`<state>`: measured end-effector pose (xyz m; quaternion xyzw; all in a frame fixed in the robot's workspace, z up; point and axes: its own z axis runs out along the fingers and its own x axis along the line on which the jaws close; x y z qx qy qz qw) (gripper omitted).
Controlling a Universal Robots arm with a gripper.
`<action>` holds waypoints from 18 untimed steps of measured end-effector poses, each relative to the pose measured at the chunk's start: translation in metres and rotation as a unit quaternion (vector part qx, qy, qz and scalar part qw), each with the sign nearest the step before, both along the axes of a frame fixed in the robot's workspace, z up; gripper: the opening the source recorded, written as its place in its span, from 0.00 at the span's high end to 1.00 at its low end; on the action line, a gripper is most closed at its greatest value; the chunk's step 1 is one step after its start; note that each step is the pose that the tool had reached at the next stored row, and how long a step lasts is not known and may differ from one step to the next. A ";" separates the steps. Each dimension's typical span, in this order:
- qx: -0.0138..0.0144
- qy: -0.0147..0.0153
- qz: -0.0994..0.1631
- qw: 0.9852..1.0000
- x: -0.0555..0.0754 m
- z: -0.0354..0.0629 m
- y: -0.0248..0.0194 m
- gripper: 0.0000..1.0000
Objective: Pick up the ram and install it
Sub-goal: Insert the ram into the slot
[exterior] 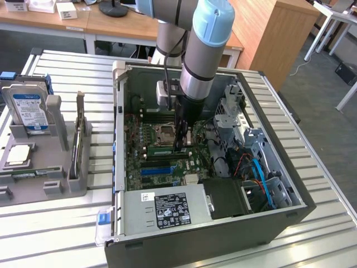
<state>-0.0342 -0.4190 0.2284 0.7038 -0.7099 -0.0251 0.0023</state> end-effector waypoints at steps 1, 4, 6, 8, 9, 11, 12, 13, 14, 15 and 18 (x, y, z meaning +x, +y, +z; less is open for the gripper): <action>0.000 0.000 0.000 1.000 0.000 -0.0002 0.0000 0.88; 0.000 0.000 0.000 1.000 0.000 -0.0012 0.0000 0.88; 0.000 0.000 0.000 1.000 0.000 -0.0023 0.0000 0.88; 0.000 0.000 0.000 1.000 0.000 -0.0033 0.0000 0.88; 0.000 0.000 0.000 1.000 0.000 -0.0034 0.0000 0.88; 0.000 0.000 0.000 1.000 0.000 -0.0034 0.0000 0.88; 0.000 0.000 0.000 1.000 0.000 -0.0034 0.0000 0.88; 0.000 0.000 0.000 1.000 0.000 -0.0035 0.0000 0.88; 0.000 0.000 0.000 1.000 0.000 -0.0035 0.0000 0.87; 0.000 0.000 0.000 1.000 0.000 -0.0035 0.0000 0.87; 0.000 0.000 0.000 1.000 0.000 -0.0035 0.0000 0.75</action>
